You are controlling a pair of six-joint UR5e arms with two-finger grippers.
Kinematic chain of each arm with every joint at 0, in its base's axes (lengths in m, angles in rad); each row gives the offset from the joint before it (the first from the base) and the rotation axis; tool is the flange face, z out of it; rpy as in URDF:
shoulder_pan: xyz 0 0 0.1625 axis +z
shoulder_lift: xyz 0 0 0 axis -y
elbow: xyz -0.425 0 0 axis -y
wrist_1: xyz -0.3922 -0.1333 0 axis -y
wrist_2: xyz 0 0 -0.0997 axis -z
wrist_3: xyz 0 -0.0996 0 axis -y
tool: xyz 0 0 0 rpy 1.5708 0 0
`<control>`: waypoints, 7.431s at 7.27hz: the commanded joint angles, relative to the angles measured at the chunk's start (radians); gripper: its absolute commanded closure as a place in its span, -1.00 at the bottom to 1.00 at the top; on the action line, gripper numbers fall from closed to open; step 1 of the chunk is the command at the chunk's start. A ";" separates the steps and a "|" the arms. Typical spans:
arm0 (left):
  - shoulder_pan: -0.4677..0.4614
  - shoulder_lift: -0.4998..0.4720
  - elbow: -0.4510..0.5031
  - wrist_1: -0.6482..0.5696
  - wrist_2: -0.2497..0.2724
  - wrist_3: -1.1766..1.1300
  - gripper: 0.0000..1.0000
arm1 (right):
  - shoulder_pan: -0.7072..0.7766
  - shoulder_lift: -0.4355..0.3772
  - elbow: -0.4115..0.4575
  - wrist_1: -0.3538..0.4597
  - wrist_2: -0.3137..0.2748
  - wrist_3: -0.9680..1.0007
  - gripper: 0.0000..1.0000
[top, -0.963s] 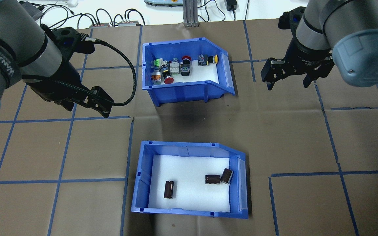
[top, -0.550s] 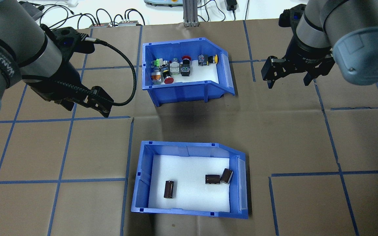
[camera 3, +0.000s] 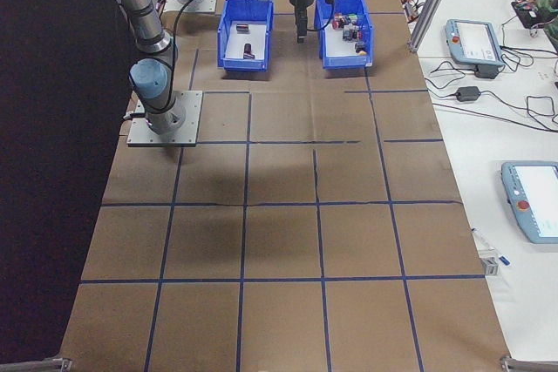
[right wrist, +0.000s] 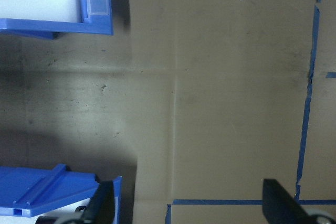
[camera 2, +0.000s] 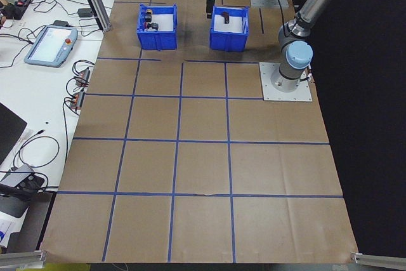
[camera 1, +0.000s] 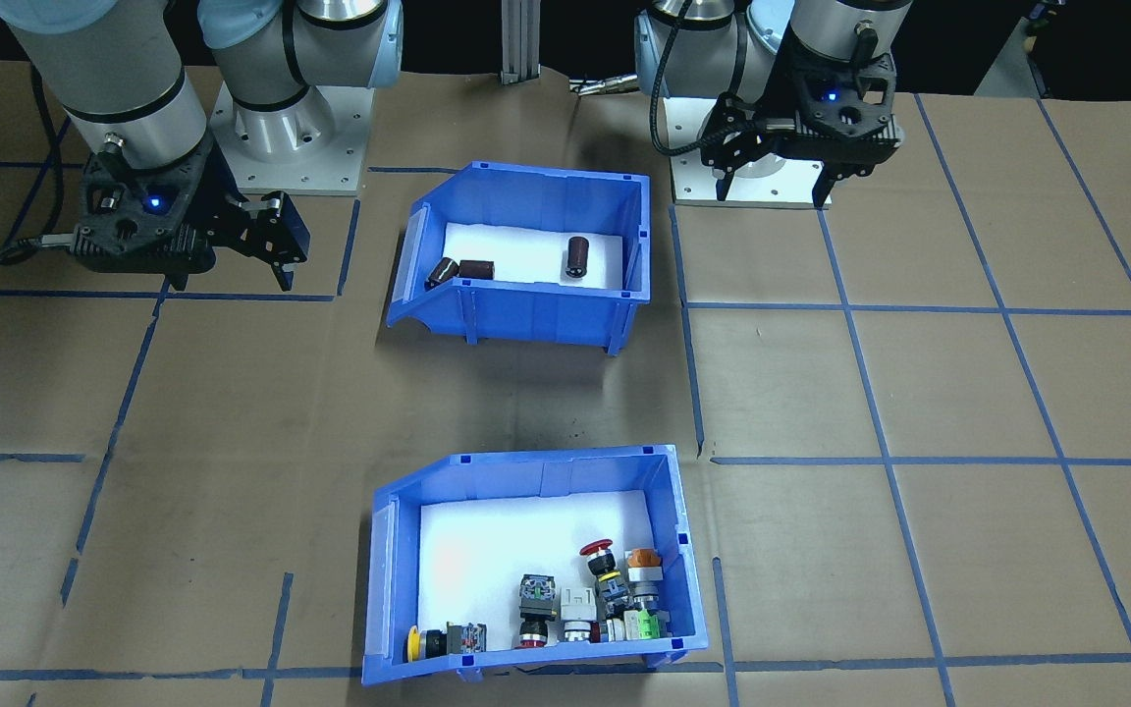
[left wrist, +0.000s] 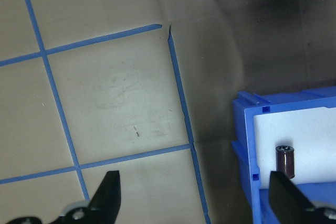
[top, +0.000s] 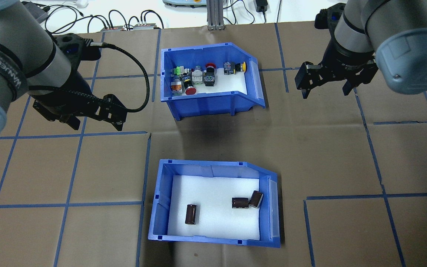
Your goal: Place battery box in front
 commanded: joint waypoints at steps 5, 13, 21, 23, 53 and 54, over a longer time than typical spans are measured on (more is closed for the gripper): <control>-0.050 0.190 -0.191 -0.049 -0.046 -1.123 -0.97 | 0.039 0.261 -0.277 0.002 0.006 -0.530 -1.00; -0.504 0.129 -0.496 0.333 -0.106 -1.800 -0.96 | 0.326 0.634 -0.708 0.006 -0.003 -1.034 -1.00; -0.549 -0.006 -0.561 0.509 -0.103 -1.901 -0.86 | 0.460 0.679 -0.509 -0.046 -0.003 -1.058 -1.00; -0.581 -0.067 -0.562 0.589 -0.103 -1.950 -0.56 | 0.460 0.678 -0.493 -0.053 -0.004 -1.058 -0.28; -0.278 -0.699 0.313 0.500 -0.017 -1.619 -0.47 | -0.255 -0.140 0.425 -0.327 -0.095 -1.808 0.88; -0.270 -0.686 0.356 0.413 -0.017 -1.619 -0.46 | -0.251 -0.170 0.456 -0.322 -0.084 -1.806 0.87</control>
